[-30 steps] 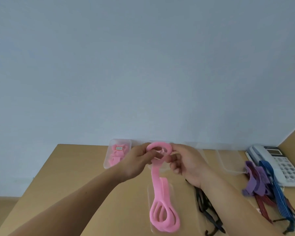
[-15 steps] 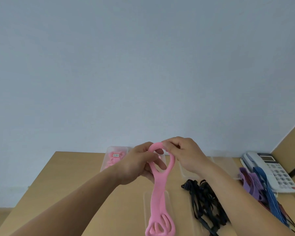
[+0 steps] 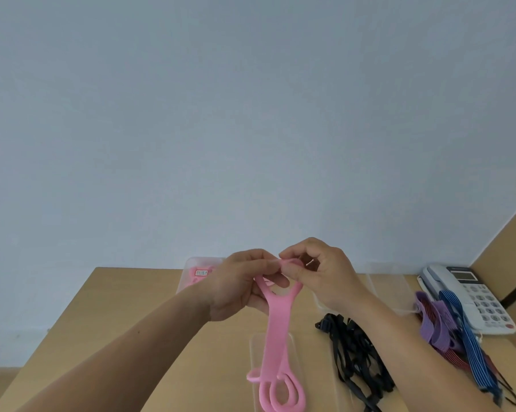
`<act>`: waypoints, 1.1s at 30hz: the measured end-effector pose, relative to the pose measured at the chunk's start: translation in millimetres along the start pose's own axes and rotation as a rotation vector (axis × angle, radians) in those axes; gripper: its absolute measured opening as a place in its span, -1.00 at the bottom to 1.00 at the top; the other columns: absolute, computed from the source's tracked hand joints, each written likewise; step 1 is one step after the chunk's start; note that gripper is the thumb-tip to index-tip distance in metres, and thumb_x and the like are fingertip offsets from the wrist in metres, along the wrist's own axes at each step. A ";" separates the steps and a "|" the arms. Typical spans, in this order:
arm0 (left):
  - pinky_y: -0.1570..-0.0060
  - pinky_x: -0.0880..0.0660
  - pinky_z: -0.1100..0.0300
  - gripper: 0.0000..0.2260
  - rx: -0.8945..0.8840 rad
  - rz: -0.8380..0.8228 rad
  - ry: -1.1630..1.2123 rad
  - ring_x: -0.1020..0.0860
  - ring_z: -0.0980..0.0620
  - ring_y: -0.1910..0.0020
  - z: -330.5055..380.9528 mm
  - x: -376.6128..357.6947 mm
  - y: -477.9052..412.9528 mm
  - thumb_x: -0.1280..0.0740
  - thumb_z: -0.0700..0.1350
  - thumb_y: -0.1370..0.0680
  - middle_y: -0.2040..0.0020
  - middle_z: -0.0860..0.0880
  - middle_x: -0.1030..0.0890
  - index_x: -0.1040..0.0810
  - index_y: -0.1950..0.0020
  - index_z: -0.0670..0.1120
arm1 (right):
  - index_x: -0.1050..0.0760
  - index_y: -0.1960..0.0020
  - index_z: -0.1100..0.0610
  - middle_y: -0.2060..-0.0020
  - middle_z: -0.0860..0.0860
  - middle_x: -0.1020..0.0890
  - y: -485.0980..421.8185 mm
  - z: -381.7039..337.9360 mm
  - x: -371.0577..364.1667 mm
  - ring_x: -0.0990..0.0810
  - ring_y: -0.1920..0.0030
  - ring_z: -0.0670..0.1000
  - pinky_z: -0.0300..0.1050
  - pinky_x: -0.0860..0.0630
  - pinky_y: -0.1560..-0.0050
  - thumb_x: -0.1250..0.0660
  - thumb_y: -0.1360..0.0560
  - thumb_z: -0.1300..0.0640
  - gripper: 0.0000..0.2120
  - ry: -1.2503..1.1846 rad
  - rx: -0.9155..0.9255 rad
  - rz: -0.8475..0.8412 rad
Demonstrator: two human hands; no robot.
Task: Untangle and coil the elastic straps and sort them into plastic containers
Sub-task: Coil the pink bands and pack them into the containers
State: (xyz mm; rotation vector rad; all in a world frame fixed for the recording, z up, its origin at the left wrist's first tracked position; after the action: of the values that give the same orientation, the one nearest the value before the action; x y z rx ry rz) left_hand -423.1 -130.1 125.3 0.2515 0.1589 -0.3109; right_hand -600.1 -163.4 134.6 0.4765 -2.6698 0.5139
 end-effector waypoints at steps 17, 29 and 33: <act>0.16 -0.62 0.08 -0.83 0.054 0.074 -0.076 -0.66 -0.09 0.15 -5.7 0.9 -4.0 -0.34 -0.26 -0.57 0.12 -0.21 -0.67 -0.53 -0.13 -0.29 | -0.56 0.18 -0.05 0.26 -0.26 -0.59 0.4 3.8 0.7 -0.52 0.29 -0.20 -0.38 -0.42 0.28 -0.45 -0.48 0.08 -0.89 0.254 0.026 0.000; 0.11 -0.62 0.11 -0.90 0.110 -0.006 0.135 -0.68 -0.11 0.07 -3.4 5.7 -4.4 -0.33 -0.30 -0.56 0.06 -0.22 -0.67 -0.58 -0.04 -0.29 | -0.60 0.13 0.01 0.18 -0.18 -0.54 4.1 7.7 -4.3 -0.52 0.11 -0.08 -0.21 -0.47 0.09 -0.48 -0.45 0.15 -0.92 0.385 0.325 0.036; 0.07 -0.63 0.08 -0.84 0.048 0.071 0.083 -0.68 -0.14 0.08 -6.0 6.3 -6.9 -0.34 -0.43 -0.50 0.07 -0.24 -0.67 -0.52 -0.06 -0.28 | -0.60 0.11 -0.07 0.15 -0.12 -0.55 5.3 15.5 -4.0 -0.54 0.17 -0.08 -0.32 -0.41 0.19 -0.50 -0.42 0.04 -0.90 0.136 0.175 -0.047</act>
State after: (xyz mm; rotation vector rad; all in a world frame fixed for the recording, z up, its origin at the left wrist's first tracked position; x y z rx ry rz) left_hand -420.1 -136.6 116.8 0.3174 0.2241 -0.2343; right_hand -603.3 -164.1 118.0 0.5320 -2.4903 0.7420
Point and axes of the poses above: each hand's wrist, its own y-axis away from the middle knuckle, its own x-axis out of the back of the hand, z = x × y, the point moved 2 cm from there along -y, towards the middle knuckle
